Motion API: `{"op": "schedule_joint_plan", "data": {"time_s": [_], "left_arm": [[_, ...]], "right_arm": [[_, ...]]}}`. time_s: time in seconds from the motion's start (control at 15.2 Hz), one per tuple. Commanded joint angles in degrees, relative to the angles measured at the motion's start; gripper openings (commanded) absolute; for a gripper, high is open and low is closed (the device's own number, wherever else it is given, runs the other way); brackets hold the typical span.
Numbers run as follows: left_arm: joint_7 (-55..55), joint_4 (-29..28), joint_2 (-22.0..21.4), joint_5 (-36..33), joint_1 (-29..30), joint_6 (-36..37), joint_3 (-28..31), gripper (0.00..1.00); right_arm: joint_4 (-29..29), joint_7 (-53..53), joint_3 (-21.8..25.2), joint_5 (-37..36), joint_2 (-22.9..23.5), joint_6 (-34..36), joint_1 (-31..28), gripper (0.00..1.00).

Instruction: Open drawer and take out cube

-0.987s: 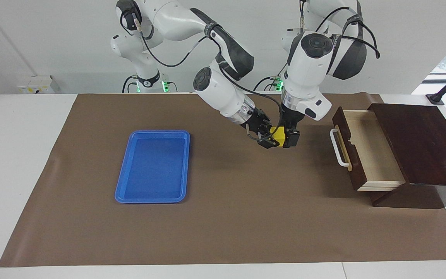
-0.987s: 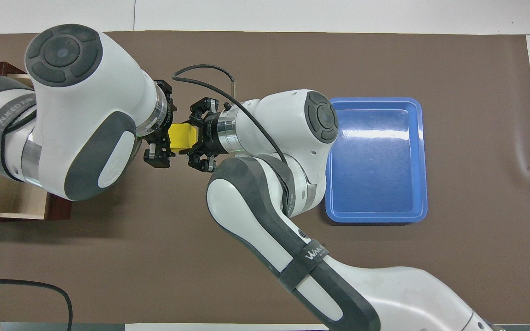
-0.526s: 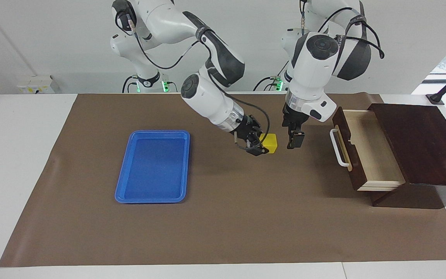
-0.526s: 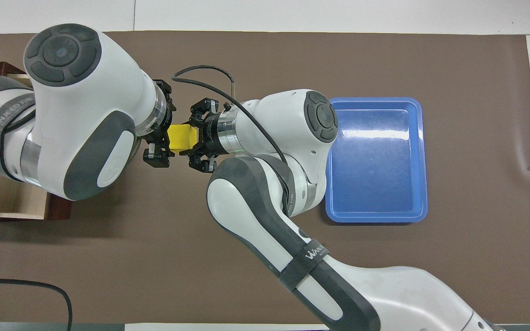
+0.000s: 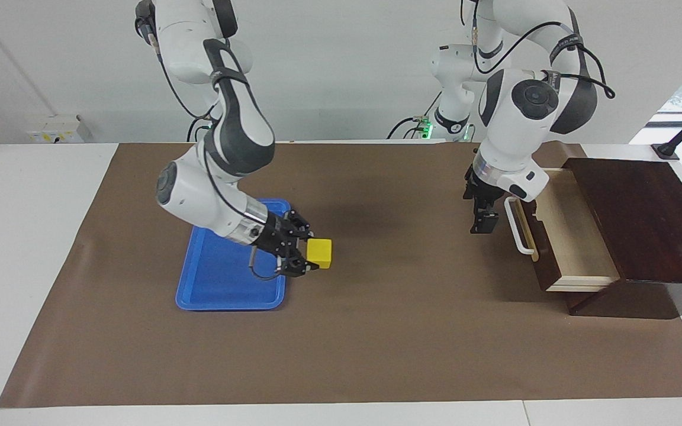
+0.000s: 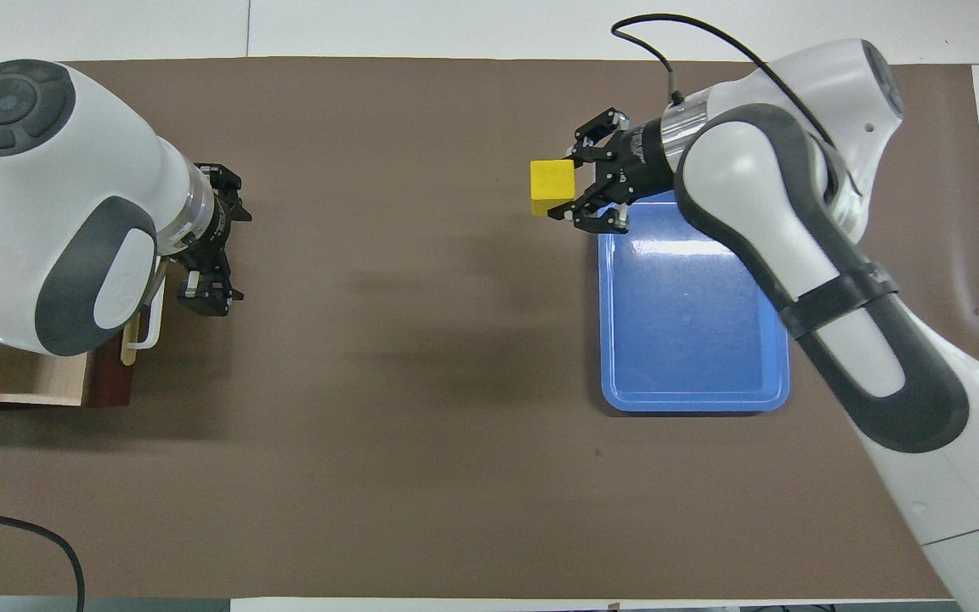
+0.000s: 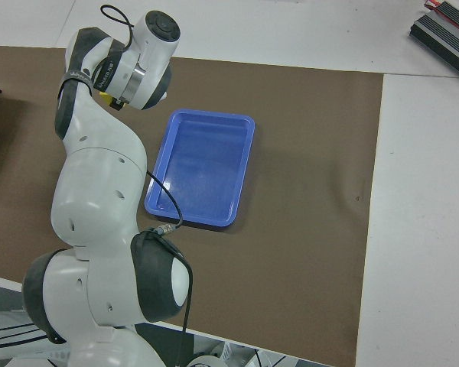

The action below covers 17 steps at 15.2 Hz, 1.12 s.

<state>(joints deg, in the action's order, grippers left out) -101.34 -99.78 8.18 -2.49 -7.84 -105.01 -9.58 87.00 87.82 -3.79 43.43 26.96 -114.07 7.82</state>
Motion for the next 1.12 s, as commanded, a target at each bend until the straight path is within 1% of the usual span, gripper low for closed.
{"op": "schedule_joint_plan", "data": {"time_s": [0.0, 0.13, 0.26, 0.39, 0.53, 0.66, 0.86, 1.05], "left_arm": [[5.2, -5.2, -3.4, 0.2, 3.7, -2.7, -0.2, 1.0], [8.8, -8.4, -4.7, 0.2, 6.6, -5.9, -0.2, 1.0], [12.2, -11.8, -6.0, 0.2, 8.9, -9.6, -0.2, 1.0], [16.4, -14.1, -6.9, 0.2, 11.5, -11.3, -0.2, 1.0], [19.9, -16.3, -7.7, 0.2, 13.6, -13.5, -0.2, 1.0], [21.0, -18.1, -8.4, 0.2, 14.9, -15.7, -0.2, 1.0], [23.5, -18.3, -8.4, 0.2, 16.7, -15.9, -0.2, 1.0], [26.4, -17.7, -8.2, 0.0, 18.8, -16.0, -0.1, 1.0]], "right_arm": [[5.6, -6.7, -1.0, -0.6, -3.3, 3.3, -5.5, 0.0], [9.4, -11.5, -1.0, -0.6, -4.7, 3.9, -8.2, 0.0], [14.4, -17.3, -0.8, -0.6, -6.6, 3.6, -9.1, 0.0], [19.8, -25.2, -0.7, -0.6, -8.6, 3.2, -12.1, 0.0], [23.5, -30.3, -0.4, -0.6, -9.5, 2.7, -12.8, 0.0], [27.3, -35.6, 0.0, -0.6, -10.6, 0.9, -14.6, 0.0], [30.1, -36.4, 0.0, -0.5, -10.8, -2.4, -14.7, 0.0], [30.2, -37.6, 0.0, 1.6, -9.7, -4.1, -15.4, 0.0]]}}
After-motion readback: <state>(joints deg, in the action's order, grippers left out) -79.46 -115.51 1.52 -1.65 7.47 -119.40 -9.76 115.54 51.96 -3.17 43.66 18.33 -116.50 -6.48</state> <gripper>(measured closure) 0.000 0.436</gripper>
